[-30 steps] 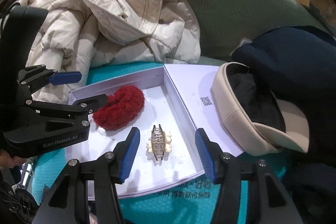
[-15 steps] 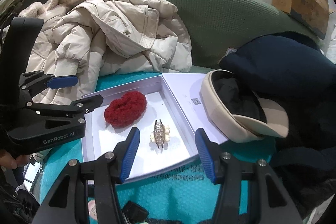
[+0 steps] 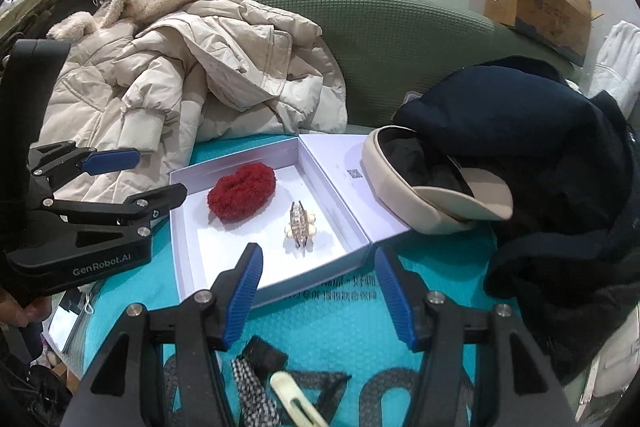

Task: Organize objects
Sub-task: 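Move both tools back toward the pink jar and cream claw clip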

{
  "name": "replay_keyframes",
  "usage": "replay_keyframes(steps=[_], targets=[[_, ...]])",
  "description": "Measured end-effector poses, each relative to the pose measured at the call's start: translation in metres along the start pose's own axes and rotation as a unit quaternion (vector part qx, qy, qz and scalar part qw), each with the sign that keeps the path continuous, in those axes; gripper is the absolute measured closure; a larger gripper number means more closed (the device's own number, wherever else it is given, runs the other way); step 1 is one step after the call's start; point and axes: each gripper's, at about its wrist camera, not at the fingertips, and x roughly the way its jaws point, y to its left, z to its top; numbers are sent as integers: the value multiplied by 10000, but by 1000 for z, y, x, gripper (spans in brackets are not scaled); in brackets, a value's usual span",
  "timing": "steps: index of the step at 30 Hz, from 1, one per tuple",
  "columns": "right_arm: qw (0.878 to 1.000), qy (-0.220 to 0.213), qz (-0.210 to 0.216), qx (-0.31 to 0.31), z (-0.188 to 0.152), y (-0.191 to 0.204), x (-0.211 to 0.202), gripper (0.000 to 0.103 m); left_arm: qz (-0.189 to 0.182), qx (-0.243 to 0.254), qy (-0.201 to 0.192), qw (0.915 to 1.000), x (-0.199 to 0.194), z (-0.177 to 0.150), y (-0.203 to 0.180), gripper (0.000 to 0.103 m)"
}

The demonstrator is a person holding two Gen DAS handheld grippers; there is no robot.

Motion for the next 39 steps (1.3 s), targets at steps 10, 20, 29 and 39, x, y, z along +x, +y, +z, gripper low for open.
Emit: replay_keyframes(steps=[10,20,29,39], targets=[[9999,42,-73,74,-36,8,-25,44,-148,13,59,9999,-23,-43,-16,37],[9997,177,-144,84,-74,20,-37,44,-244,4,75,9997,-39,-78,-22,33],[9987,396,-163,282,-104,22,-32,42,-236,0,280,9993,-32,-107,-29,32],[9964,661,-158,515,-134,18,-18,40,-465,42,645,9968,-6,-133,-39,32]])
